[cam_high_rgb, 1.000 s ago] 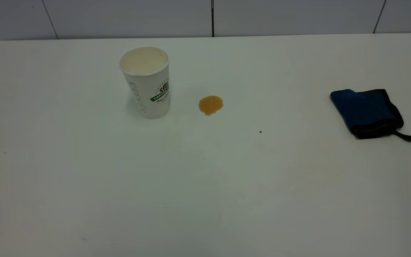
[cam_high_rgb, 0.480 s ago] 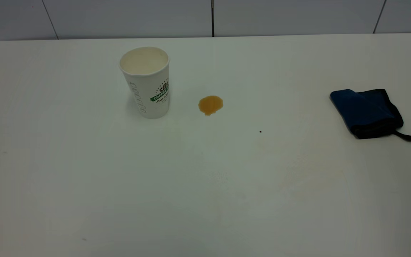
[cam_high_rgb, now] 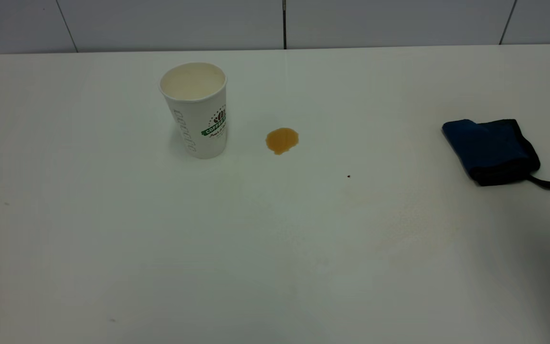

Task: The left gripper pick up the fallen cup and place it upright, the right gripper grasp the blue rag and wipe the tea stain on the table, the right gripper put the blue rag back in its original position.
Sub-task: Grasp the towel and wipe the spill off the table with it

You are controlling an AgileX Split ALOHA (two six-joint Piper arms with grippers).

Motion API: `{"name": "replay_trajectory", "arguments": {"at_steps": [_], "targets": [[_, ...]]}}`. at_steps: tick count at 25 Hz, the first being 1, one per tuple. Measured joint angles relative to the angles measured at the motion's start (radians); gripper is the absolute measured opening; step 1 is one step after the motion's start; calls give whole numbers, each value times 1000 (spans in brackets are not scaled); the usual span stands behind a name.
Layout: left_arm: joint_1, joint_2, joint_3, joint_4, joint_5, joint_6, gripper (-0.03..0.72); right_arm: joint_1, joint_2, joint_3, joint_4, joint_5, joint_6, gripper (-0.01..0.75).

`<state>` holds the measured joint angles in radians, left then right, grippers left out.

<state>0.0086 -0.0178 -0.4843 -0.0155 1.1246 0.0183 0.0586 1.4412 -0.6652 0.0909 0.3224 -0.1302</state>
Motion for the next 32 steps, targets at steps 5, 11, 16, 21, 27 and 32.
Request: {"name": "replay_trajectory", "arguments": {"at_steps": [5, 11, 16, 21, 27, 32], "targets": [[0, 0, 0, 0, 0, 0, 440, -28, 306, -193, 2, -30, -3, 568], [0, 0, 0, 0, 0, 0, 440, -128, 654, -481, 3, -19, -10, 568], [0, 0, 0, 0, 0, 0, 440, -143, 849, -715, 6, 21, -18, 568], [0, 0, 0, 0, 0, 0, 440, -143, 952, -847, 18, 71, -35, 568], [0, 0, 0, 0, 0, 0, 440, -143, 1010, -860, 121, 79, -127, 568], [0, 0, 0, 0, 0, 0, 440, -143, 1052, -860, 153, 62, -190, 555]]}}
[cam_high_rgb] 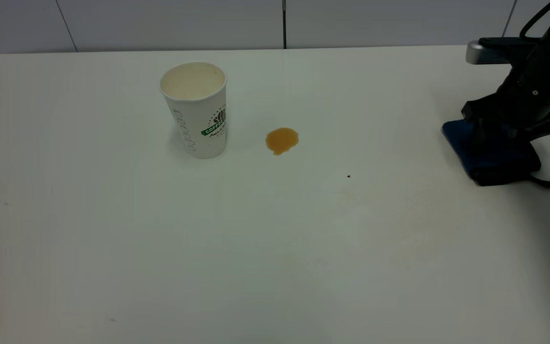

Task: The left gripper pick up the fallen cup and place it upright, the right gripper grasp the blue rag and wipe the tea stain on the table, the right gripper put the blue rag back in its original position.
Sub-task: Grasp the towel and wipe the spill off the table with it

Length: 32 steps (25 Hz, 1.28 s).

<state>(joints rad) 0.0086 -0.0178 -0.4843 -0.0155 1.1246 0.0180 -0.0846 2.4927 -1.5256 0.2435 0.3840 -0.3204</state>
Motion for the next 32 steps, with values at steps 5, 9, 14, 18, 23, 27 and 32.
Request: {"name": "replay_trajectory", "arguments": {"at_steps": [5, 9, 14, 18, 23, 27, 32], "targets": [[0, 0, 0, 0, 0, 0, 440, 0, 6, -1, 0, -14, -4, 458], [0, 0, 0, 0, 0, 0, 440, 14, 6, -2, 6, -14, -30, 169], [0, 0, 0, 0, 0, 0, 440, 94, 12, -25, 4, -24, -43, 78], [0, 0, 0, 0, 0, 0, 440, 204, 45, -98, 7, -49, -46, 78], [0, 0, 0, 0, 0, 0, 440, 303, 113, -235, 20, -33, -46, 78], [0, 0, 0, 0, 0, 0, 440, 368, 161, -332, 22, -25, -46, 78], [0, 0, 0, 0, 0, 0, 440, 433, 205, -421, 24, -24, -30, 78]]}}
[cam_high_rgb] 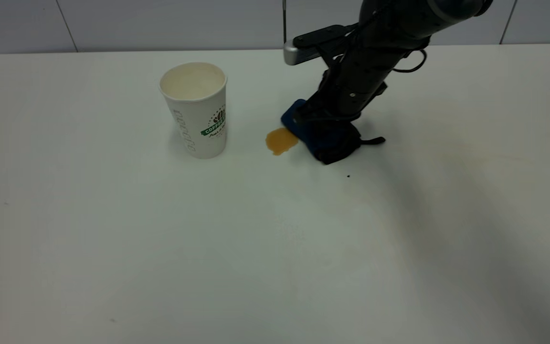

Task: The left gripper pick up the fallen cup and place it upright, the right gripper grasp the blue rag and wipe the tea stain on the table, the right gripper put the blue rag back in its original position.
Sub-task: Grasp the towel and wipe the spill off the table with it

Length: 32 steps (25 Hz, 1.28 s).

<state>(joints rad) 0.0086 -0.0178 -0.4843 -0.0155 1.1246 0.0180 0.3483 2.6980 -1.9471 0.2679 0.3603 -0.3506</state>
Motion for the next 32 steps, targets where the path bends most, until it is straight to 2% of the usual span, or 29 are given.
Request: {"name": "replay_trajectory", "arguments": {"at_steps": [8, 13, 16, 19, 22, 26, 29, 32], "targets": [[0, 0, 0, 0, 0, 0, 440, 109, 29, -60, 0, 41, 1, 78], [0, 0, 0, 0, 0, 0, 440, 155, 27, -69, -1, 177, -8, 78], [0, 0, 0, 0, 0, 0, 440, 159, 21, -72, -41, 256, -8, 78], [0, 0, 0, 0, 0, 0, 440, 153, 19, -77, -128, 286, 29, 78], [0, 0, 0, 0, 0, 0, 440, 127, 17, -77, -220, 276, 137, 78], [0, 0, 0, 0, 0, 0, 440, 88, 17, -77, -308, 210, 305, 78], [0, 0, 0, 0, 0, 0, 440, 90, 17, -77, -312, 202, 307, 78], [0, 0, 0, 0, 0, 0, 440, 108, 17, -77, -235, 222, 220, 78]]}}
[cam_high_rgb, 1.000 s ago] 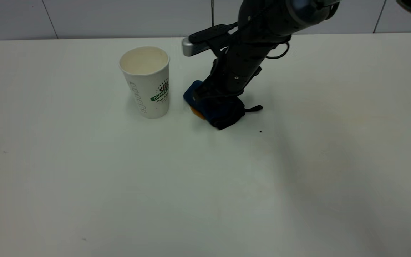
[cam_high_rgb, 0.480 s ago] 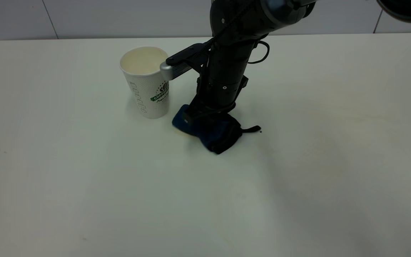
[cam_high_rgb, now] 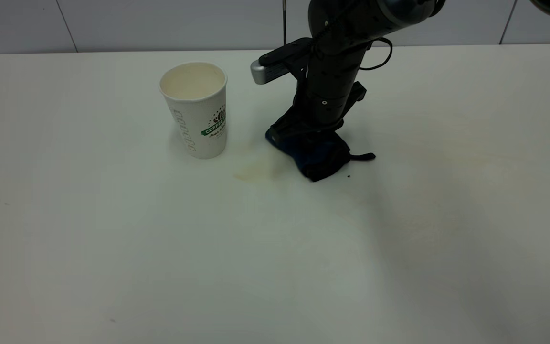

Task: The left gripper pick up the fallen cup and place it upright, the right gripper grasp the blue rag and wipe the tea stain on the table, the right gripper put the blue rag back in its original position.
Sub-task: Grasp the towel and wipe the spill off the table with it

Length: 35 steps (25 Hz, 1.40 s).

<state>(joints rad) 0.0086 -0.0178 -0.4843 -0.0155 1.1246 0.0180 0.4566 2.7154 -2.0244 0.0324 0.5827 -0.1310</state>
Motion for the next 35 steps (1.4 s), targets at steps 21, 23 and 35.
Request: {"name": "replay_trajectory", "arguments": {"at_steps": [21, 23, 35], "targets": [[0, 0, 0, 0, 0, 0, 440, -11, 3, 0, -14, -78, -58, 78], [0, 0, 0, 0, 0, 0, 440, -47, 4, 0, -84, -98, 3, 78], [0, 0, 0, 0, 0, 0, 440, -332, -9, 0, -136, 167, 131, 78]]}}
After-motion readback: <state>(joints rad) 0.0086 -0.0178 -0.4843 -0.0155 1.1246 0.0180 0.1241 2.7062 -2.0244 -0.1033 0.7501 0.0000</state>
